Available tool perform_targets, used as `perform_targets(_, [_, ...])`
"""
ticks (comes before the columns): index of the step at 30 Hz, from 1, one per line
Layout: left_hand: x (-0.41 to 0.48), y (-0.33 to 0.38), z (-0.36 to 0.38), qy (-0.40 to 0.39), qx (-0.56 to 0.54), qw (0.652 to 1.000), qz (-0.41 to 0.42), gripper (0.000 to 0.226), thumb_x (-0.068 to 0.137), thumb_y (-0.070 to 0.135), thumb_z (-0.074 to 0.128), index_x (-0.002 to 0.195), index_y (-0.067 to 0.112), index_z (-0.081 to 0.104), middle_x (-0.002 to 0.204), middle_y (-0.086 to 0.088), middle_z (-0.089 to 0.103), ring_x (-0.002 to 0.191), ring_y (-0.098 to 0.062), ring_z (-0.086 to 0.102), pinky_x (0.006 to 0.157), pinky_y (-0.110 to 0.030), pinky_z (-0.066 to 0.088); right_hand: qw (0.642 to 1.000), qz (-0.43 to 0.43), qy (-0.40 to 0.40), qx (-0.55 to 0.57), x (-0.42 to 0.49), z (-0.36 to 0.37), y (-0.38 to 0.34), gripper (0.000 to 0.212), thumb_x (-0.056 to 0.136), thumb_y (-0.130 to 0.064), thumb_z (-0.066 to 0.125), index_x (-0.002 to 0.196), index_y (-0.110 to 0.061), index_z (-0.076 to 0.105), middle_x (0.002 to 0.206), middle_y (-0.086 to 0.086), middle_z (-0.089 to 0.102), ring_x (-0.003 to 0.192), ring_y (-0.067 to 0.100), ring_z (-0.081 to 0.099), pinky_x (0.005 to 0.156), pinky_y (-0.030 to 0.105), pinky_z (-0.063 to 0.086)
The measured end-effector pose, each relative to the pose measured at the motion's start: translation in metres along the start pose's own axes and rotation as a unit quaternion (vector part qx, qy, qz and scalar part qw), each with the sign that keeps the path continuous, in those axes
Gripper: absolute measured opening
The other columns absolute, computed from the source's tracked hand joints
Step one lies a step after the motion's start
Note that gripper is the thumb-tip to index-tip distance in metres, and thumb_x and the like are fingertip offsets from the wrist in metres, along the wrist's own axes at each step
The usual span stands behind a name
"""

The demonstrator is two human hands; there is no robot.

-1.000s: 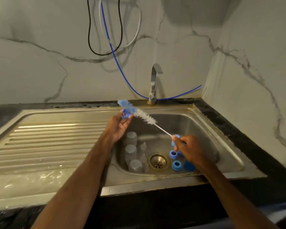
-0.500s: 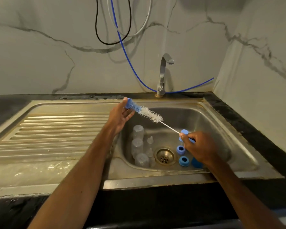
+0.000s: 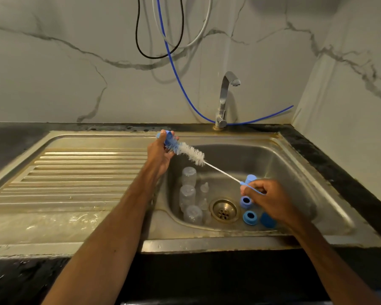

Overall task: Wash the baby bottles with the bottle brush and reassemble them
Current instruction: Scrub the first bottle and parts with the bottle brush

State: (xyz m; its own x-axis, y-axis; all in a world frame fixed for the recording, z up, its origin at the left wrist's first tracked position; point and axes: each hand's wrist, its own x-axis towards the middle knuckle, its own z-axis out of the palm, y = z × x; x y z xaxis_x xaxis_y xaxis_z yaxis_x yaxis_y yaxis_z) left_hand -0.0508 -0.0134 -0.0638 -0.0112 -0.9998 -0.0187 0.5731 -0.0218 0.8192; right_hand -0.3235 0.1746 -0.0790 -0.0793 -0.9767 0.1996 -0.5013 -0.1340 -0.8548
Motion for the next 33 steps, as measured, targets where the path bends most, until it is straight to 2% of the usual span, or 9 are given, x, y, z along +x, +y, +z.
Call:
perform_targets(3, [-0.003,0.0,0.003,-0.018,-0.032,0.999,-0.016,0.034,0.107,0.03,0.05,0.128,0.004,0.053,0.109,-0.01,0.067,0.1,-0.023,0.069,0.08,-0.036,0.063,0.999,-0.011,0.032,-0.011,-0.001,0.002,-0.005,0.037,0.098,-0.026,0.065,0.066,-0.009,0.071,0.047,0.005,0.053,0.044,0.008,0.047,0.05,0.016,0.04])
perform_targets(5, [-0.006,-0.002,0.007,-0.056,-0.068,0.996,-0.031,0.039,0.108,0.031,0.048,0.135,0.003,0.048,0.108,-0.01,0.068,0.098,-0.022,0.07,0.078,-0.035,0.062,0.999,0.029,0.015,0.037,0.0,0.003,-0.017,0.044,0.102,-0.023,0.059,0.065,0.0,0.066,0.046,0.008,0.041,0.038,0.007,0.038,0.045,0.015,0.036])
perform_targets(9, [-0.015,-0.008,0.023,-0.119,-0.081,0.987,-0.076,0.046,0.105,0.03,0.055,0.14,0.001,0.047,0.123,-0.014,0.068,0.113,-0.028,0.068,0.098,-0.047,0.057,0.976,0.167,-0.042,0.135,0.005,0.006,-0.035,0.044,0.106,-0.031,0.049,0.071,-0.005,0.057,0.05,0.002,0.031,0.037,0.006,0.025,0.035,0.017,0.023])
perform_targets(12, [-0.017,-0.015,0.031,-0.146,-0.091,0.981,-0.087,0.043,0.103,0.03,0.059,0.135,0.003,0.05,0.119,-0.012,0.069,0.113,-0.028,0.068,0.104,-0.051,0.052,0.96,0.203,-0.081,0.172,0.007,0.005,-0.031,0.043,0.105,-0.036,0.05,0.082,-0.003,0.066,0.051,-0.002,0.035,0.041,0.007,0.026,0.037,0.018,0.02])
perform_targets(16, [-0.016,-0.019,0.03,-0.14,-0.083,0.982,-0.097,0.037,0.101,0.024,0.062,0.13,0.003,0.052,0.122,-0.016,0.068,0.116,-0.032,0.067,0.103,-0.05,0.054,0.964,0.164,-0.047,0.205,0.007,0.005,-0.025,0.037,0.102,-0.033,0.057,0.097,-0.001,0.076,0.057,-0.001,0.044,0.048,0.01,0.032,0.04,0.019,0.027])
perform_targets(20, [-0.024,-0.027,0.042,-0.123,-0.06,0.981,-0.134,0.04,0.102,0.02,0.059,0.136,-0.001,0.05,0.134,-0.025,0.063,0.121,-0.036,0.065,0.099,-0.047,0.056,0.99,0.069,0.05,0.108,0.006,0.017,-0.024,0.024,0.098,-0.026,0.065,0.087,-0.012,0.08,0.057,0.001,0.06,0.051,0.024,0.044,0.047,0.027,0.037])
perform_targets(24, [-0.032,-0.037,0.061,-0.122,-0.075,0.978,-0.152,0.045,0.102,0.019,0.06,0.138,-0.005,0.049,0.125,-0.024,0.065,0.112,-0.035,0.069,0.096,-0.046,0.058,0.994,-0.006,0.099,0.035,0.005,0.024,-0.026,0.026,0.097,-0.019,0.067,0.074,-0.012,0.077,0.048,-0.003,0.058,0.046,0.013,0.053,0.053,0.026,0.044])
perform_targets(28, [-0.016,-0.026,0.044,-0.066,-0.15,0.978,-0.133,0.047,0.105,0.027,0.054,0.14,-0.003,0.047,0.12,-0.021,0.064,0.102,-0.029,0.069,0.093,-0.045,0.06,0.986,0.126,0.011,0.107,0.002,0.021,-0.034,0.043,0.102,-0.031,0.057,0.067,-0.008,0.068,0.045,-0.002,0.035,0.045,0.016,0.033,0.044,0.023,0.029])
perform_targets(33, [-0.003,-0.022,0.029,-0.036,-0.145,0.982,-0.119,0.049,0.106,0.033,0.049,0.137,-0.005,0.048,0.117,-0.022,0.063,0.097,-0.028,0.07,0.087,-0.041,0.062,0.915,0.277,-0.124,0.267,-0.004,0.009,-0.043,0.038,0.104,-0.036,0.051,0.074,-0.014,0.055,0.054,-0.007,0.021,0.043,0.005,0.016,0.043,0.02,0.011])
